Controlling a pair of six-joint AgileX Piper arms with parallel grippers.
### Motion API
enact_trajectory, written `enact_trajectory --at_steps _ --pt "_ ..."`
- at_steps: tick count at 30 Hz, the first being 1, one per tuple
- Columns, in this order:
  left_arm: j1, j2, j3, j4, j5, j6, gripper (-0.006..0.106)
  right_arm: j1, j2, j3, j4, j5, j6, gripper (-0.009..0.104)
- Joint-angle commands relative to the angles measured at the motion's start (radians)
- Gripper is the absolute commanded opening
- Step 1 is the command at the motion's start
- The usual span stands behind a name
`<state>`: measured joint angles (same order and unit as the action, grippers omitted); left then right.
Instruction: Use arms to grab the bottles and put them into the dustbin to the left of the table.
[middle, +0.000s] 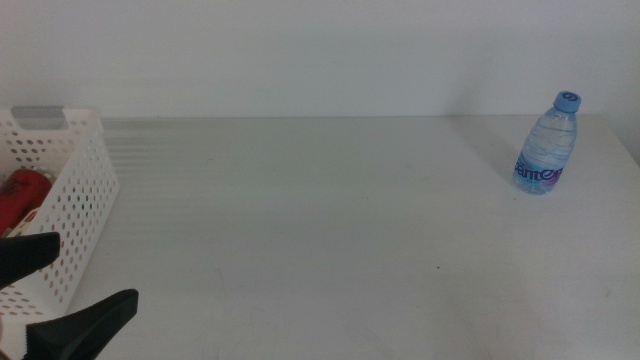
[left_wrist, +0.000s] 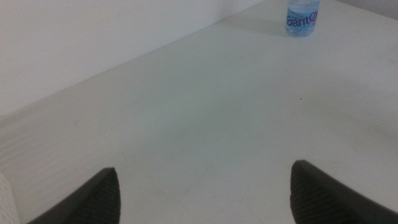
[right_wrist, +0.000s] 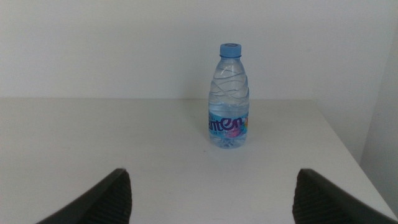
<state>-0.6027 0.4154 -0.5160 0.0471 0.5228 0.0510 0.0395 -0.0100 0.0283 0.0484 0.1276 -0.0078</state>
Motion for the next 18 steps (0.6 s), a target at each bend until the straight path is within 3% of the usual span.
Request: enact_trajectory --at_steps 1,4,11,18 --pt "-0.003 0.006 -0.028 -0.001 -0.080 -0.011 0.090 -0.008 -0.026 -0.010 -0.008 -0.072 -0.005 0.068" --pt "-0.003 0.006 -0.028 0.000 -0.079 -0.011 0.090 -0.008 0.026 -0.078 -0.008 -0.016 -0.005 0.068" --pt "-0.003 0.006 -0.028 0.000 -0.078 -0.011 0.090 -0.008 0.248 -0.261 -0.103 -0.045 -0.198 0.068" --pt "-0.003 0.006 -0.028 0.000 -0.077 -0.011 0.090 -0.007 0.510 -0.389 -0.106 -0.084 -0.239 0.068"
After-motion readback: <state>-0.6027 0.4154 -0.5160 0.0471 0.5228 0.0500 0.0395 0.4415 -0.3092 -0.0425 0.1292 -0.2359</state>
